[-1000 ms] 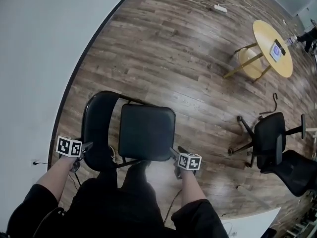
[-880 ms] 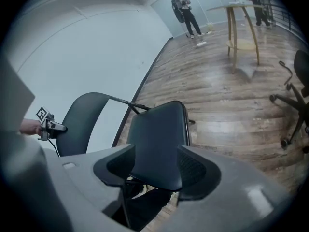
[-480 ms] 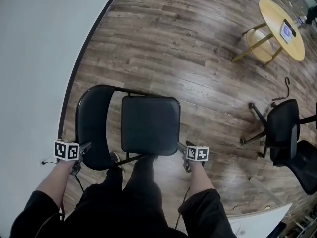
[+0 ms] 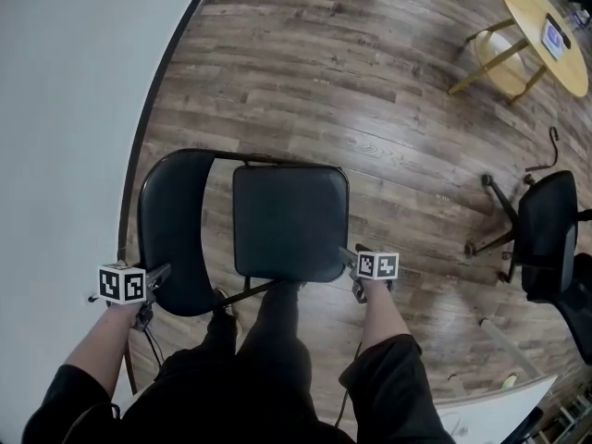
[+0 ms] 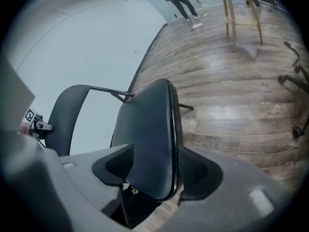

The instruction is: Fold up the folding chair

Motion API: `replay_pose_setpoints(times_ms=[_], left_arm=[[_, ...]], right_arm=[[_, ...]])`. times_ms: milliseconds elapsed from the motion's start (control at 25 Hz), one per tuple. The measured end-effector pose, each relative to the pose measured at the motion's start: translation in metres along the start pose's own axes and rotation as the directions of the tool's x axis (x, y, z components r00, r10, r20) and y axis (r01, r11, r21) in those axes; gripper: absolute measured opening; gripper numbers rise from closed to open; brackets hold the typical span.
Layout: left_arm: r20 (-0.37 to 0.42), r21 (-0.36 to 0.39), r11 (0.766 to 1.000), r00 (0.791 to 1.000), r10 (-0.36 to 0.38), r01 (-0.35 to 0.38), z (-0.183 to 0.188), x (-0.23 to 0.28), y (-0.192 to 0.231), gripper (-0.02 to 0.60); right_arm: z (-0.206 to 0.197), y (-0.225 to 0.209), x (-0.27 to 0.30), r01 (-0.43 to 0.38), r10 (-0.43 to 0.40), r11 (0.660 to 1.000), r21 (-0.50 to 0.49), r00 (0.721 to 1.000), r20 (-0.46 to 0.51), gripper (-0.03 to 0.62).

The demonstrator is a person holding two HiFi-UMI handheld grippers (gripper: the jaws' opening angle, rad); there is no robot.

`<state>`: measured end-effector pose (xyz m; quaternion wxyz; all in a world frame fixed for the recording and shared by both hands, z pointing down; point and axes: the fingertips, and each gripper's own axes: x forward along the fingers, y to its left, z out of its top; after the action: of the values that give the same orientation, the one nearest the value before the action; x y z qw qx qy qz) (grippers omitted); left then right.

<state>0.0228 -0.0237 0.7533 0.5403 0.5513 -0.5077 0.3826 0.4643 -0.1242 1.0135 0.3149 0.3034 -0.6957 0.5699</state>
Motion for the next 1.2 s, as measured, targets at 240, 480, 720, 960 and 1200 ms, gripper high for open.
replay_pose_setpoints(times_ms=[240,480,720,960,1200], left_arm=[[0.027,-0.001,1.0,0.999,-0.02,0.02,0.001,-0.005,-0.002,0.165],[0.056,-0.003,0.998,0.996,-0.066,0.066,0.005,-0.009,-0.008,0.15],[0.088,-0.016,0.994,0.991,-0.103,0.105,0.009,-0.016,-0.011,0.134],[0.101,-0.016,0.992,0.987,-0.125,0.128,0.009,-0.017,-0.015,0.127],[0.13,-0.03,0.987,0.98,-0.152,0.157,0.012,-0.019,-0.018,0.115]], right_arm=[[0.0,-0.011,0.024,-0.022,0.022,1.0,0.014,0.999,-0.025,0.303],[0.007,-0.016,0.043,-0.081,0.082,0.996,0.034,0.997,-0.013,0.338],[0.011,-0.017,0.061,-0.126,0.126,0.991,0.034,0.992,-0.01,0.345],[0.009,-0.027,0.072,-0.121,0.122,0.992,0.042,0.992,-0.02,0.347],[0.01,-0.025,0.069,-0.256,0.257,0.962,0.094,0.966,0.003,0.387]])
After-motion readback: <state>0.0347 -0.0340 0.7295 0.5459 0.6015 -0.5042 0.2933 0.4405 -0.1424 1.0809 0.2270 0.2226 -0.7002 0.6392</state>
